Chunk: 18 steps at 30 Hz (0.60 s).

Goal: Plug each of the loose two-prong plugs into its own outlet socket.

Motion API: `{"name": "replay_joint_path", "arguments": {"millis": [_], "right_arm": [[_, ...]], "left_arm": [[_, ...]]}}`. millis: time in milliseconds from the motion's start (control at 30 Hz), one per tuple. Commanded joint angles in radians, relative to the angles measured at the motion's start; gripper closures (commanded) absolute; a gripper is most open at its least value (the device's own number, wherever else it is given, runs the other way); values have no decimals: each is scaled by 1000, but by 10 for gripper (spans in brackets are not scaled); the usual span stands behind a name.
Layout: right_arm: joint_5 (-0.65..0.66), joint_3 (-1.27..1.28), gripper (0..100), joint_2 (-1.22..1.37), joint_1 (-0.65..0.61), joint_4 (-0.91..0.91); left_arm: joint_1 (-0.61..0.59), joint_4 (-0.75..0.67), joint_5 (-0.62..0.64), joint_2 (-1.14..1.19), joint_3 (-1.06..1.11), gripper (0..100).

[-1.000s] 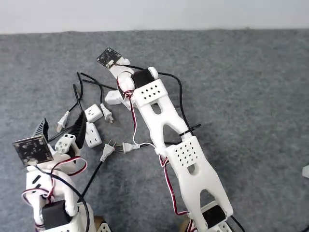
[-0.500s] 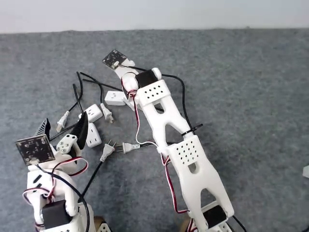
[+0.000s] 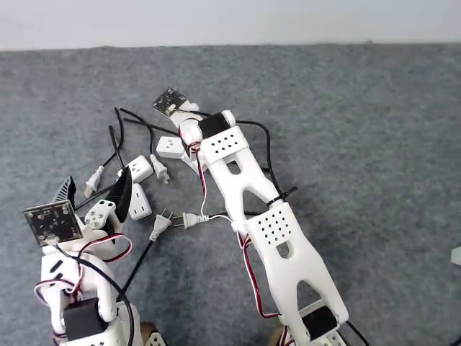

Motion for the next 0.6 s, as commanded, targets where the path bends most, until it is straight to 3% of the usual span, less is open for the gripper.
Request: {"name": "replay_joint_path", "arguments": {"millis": [0,67,133,233,567], "right_arm": [[3,-57,835,-13,-18,-7],[2,-57,996,-10,-18,-15],[2,-54,950,-10,-18,-13],[2,-55,998,-10,-18,-13],[-37,-132,990,-50,-39,101]], "left_arm": [[5,-29,-12,-6,-12,641],[5,-29,-12,-6,-12,641],[5,-29,-12,-6,-12,641],[5,-29,-12,-6,-10,641],[3,-49,-12,-5,-7,641]]}}
